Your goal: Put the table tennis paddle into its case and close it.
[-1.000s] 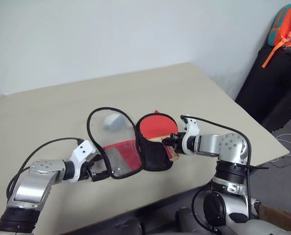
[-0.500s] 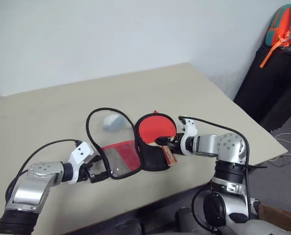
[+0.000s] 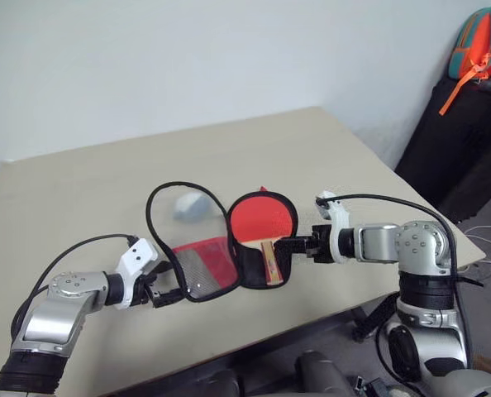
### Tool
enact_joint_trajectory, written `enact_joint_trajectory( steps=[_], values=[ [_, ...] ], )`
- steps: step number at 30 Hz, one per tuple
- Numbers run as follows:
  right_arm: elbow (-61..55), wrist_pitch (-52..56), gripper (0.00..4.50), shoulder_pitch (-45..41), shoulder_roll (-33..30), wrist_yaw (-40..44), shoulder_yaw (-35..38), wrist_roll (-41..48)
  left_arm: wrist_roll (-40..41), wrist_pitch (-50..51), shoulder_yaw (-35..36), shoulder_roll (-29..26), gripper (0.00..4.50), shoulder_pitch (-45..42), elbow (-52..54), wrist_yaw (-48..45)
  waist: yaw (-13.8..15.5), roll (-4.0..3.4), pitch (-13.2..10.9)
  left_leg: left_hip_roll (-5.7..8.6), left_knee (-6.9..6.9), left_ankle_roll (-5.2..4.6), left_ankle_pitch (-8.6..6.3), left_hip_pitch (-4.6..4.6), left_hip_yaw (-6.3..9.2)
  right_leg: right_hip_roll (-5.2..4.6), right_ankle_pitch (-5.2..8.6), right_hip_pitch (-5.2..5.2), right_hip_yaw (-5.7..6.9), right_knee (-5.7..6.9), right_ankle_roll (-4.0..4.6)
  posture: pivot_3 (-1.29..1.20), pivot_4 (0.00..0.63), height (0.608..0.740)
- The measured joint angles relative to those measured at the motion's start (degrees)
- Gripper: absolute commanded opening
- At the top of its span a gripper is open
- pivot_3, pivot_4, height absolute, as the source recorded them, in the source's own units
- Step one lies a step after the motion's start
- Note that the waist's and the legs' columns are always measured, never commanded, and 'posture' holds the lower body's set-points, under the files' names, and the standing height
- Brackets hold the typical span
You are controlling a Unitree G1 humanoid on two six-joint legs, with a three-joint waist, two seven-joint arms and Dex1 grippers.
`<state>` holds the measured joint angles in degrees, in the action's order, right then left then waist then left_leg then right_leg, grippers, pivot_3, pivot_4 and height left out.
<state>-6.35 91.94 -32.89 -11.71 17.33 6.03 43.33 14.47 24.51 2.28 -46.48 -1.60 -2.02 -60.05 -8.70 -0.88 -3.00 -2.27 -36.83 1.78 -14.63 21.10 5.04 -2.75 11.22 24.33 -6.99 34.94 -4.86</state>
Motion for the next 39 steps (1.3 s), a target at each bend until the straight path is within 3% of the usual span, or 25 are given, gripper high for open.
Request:
enact_joint_trajectory(
  steps=[2,6,15,22,28,39],
  values=[
    [0.0,-1.0,4.48,0.6,0.5,1.0,-0.8,0.0,0.0,-0.4,-0.3,0.2,4.5,-0.4,-0.5,-0.1,0.1,0.01,0.0,0.0,-0.04,0.0,0.0,0.01,-0.01,-0.01,0.0,-0.05,-0.01,-0.03,0.0,0.0,0.0,0.74],
    [0.5,-13.0,4.48,2.9,1.3,2.4,-0.1,-2.3,0.0,-1.4,-0.6,0.8,4.5,-1.6,-1.9,-0.5,0.4,0.07,0.0,0.01,-0.11,0.01,0.0,0.06,-0.05,-0.04,-0.01,-0.1,-0.02,-0.07,-0.01,0.0,0.0,0.74],
    [12.3,-39.2,4.48,-0.6,-2.8,5.4,14.6,-4.1,0.8,-1.1,-2.7,4.6,4.5,-7.3,-0.2,-1.0,1.2,0.32,-0.2,0.02,-0.11,0.0,0.01,0.29,-0.05,-0.03,-0.09,0.05,-0.02,-0.08,-0.14,0.0,0.0,0.74],
    [21.4,-51.1,4.48,-3.6,-2.6,2.9,18.2,-5.6,2.0,0.3,-8.4,12.5,4.5,-14.8,2.7,-0.4,1.2,0.31,-0.2,0.14,-0.12,-0.01,0.02,0.36,-0.05,-0.03,-0.11,0.02,-0.17,-0.12,-0.16,0.0,0.0,0.74],
    [23.3,-57.0,4.48,-3.7,-1.6,1.2,18.2,-7.5,1.1,0.6,-12.1,18.6,4.5,-16.9,0.3,3.3,1.3,0.3,-0.2,0.18,-0.17,-0.06,0.05,0.29,-0.02,-0.03,-0.11,-0.05,-0.23,-0.06,-0.16,0.0,0.0,0.74],
    [24.2,-61.2,4.48,-1.0,-0.8,-2.3,18.9,-8.0,1.9,0.7,-12.5,20.0,4.5,-15.2,0.7,3.6,1.3,0.28,-0.2,0.24,-0.27,-0.07,0.06,0.31,-0.02,-0.03,-0.12,-0.08,-0.31,-0.04,-0.17,0.0,0.0,0.74]
  ],
)
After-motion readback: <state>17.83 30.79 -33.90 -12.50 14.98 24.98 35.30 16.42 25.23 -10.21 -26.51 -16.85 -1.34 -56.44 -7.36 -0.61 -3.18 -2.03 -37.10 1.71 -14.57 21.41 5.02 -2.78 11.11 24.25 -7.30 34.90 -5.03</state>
